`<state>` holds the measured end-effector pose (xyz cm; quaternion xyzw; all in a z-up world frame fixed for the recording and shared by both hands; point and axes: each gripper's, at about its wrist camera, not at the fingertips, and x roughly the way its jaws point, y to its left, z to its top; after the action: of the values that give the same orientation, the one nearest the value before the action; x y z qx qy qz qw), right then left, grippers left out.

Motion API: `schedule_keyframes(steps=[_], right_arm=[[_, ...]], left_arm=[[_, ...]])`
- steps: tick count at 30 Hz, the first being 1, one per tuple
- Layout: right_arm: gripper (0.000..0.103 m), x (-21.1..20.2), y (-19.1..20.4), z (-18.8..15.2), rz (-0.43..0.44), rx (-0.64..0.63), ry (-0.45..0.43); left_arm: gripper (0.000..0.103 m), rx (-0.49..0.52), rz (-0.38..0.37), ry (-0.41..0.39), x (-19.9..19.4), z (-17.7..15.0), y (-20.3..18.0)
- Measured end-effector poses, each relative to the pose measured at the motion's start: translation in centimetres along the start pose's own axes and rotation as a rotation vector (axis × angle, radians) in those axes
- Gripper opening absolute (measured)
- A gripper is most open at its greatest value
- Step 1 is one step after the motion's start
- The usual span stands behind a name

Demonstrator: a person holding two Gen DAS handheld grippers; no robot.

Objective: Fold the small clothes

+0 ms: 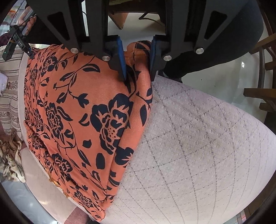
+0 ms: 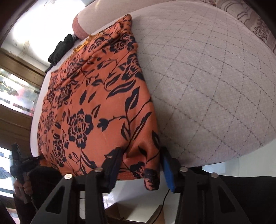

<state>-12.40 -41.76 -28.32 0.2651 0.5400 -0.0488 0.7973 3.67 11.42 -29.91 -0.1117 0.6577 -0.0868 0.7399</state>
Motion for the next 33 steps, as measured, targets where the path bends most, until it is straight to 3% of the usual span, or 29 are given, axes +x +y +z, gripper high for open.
schedule_keyframes(steps=[2,3,6,12,16,19,25,29,33], right_arm=[[0.018,0.2,1.2,-0.5,-0.070,-0.052,-0.005],[0.011,0.1,1.7,-0.6,-0.081,-0.074,-0.001],[0.007,-0.7,2.8,-0.5,-0.076,-0.108,0.003],[0.007,-4.3,2.6,2.6,0.163,-0.044,-0.039],[0.007,-6.9,2.5,6.2,0.326,0.033,-0.135],[0.007,-8.1,1.8,9.7,0.443,0.139,-0.232],[0.007,-5.7,1.2,20.1,0.505,0.350,-0.372],[0.007,-2.4,1.2,27.1,0.523,0.430,-0.421],[0.007,2.5,1.8,32.3,0.485,0.454,-0.434]], left_arm=[[0.012,-0.008,0.003,0.001,0.3,0.4,0.7],[0.011,-0.007,0.003,0.001,0.5,0.8,0.7],[0.007,0.023,0.003,-0.018,-0.3,1.1,0.7],[0.006,0.060,-0.113,-0.058,-4.1,3.4,0.4],[0.006,0.092,-0.185,-0.102,-7.4,6.8,-1.1],[0.006,0.104,-0.215,-0.154,-9.7,11.0,-2.7],[0.006,0.073,-0.219,-0.260,-11.5,22.6,-6.5],[0.006,0.035,-0.225,-0.271,-9.1,30.4,-8.3],[0.006,0.001,-0.187,-0.254,-4.1,35.7,-9.4]])
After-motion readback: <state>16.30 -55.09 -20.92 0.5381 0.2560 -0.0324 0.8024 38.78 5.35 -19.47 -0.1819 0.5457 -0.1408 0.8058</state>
